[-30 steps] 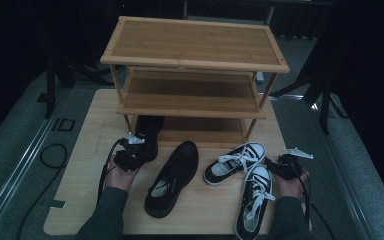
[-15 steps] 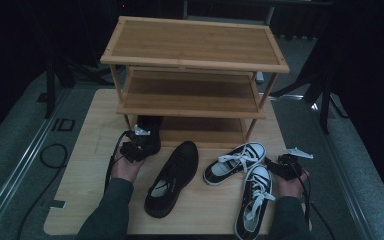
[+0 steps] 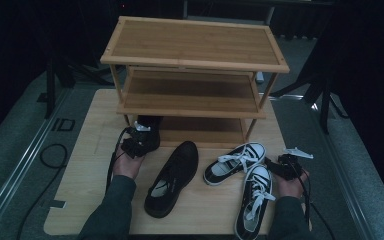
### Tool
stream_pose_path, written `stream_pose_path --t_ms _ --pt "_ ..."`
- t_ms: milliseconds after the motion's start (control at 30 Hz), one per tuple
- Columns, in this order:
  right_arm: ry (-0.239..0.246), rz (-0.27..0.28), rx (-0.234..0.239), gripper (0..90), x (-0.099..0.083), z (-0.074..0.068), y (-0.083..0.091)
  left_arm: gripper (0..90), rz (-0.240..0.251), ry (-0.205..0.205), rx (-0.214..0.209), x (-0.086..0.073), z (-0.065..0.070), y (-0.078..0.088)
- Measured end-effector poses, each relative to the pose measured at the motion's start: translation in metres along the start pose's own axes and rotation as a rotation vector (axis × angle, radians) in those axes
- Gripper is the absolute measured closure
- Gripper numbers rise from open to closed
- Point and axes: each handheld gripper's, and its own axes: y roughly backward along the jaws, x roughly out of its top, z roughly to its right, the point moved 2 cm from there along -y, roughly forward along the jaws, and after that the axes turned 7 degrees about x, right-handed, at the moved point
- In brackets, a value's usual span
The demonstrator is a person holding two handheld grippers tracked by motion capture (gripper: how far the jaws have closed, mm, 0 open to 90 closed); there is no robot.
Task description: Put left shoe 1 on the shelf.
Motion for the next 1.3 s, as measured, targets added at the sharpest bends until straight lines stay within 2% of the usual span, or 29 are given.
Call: stream_pose_path --t_ms 167,467,567,633,733,800,900,1100,1167,1233,1300 --pt "0.000 0.000 0.000 37.0 0.000 0.000 0.000 89.1 0.003 0.014 0.004 0.002 -0.003 -0.003" --pt "0.000 0.000 0.000 37.0 0.000 0.000 0.000 87.7 0.012 0.005 0.000 0.003 -0.003 -0.005" --pt "0.000 0.000 0.000 37.0 0.000 0.000 0.000 84.0 0.023 0.001 -0.031 0.002 -0.004 -0.005" --pt "0.000 0.000 0.000 37.0 0.000 0.000 0.000 74.7 0.042 -0.006 -0.068 -0.001 -0.004 -0.005" --pt "0.000 0.000 0.000 37.0 0.000 0.000 0.000 70.2 0.046 -0.016 -0.080 -0.003 -0.003 -0.005" --pt "0.000 0.000 0.000 37.0 0.000 0.000 0.000 63.1 0.046 -0.026 -0.080 -0.006 -0.001 -0.005" --pt "0.000 0.000 0.001 36.9 0.000 0.000 0.000 61.6 0.045 -0.037 -0.065 -0.013 -0.001 -0.002" --pt "0.001 0.000 0.000 37.0 0.000 0.000 0.000 61.2 0.063 0.011 -0.088 -0.026 -0.011 0.007" --pt "0.003 0.000 0.000 36.9 0.000 0.000 0.000 61.2 0.068 0.036 -0.114 -0.029 -0.015 0.010" --pt "0.001 0.000 0.000 37.0 0.000 0.000 0.000 61.2 0.064 0.047 -0.120 -0.030 -0.017 0.014" --pt "0.001 0.000 0.001 36.9 0.000 0.000 0.000 60.6 0.068 0.032 -0.123 -0.032 -0.018 0.021"
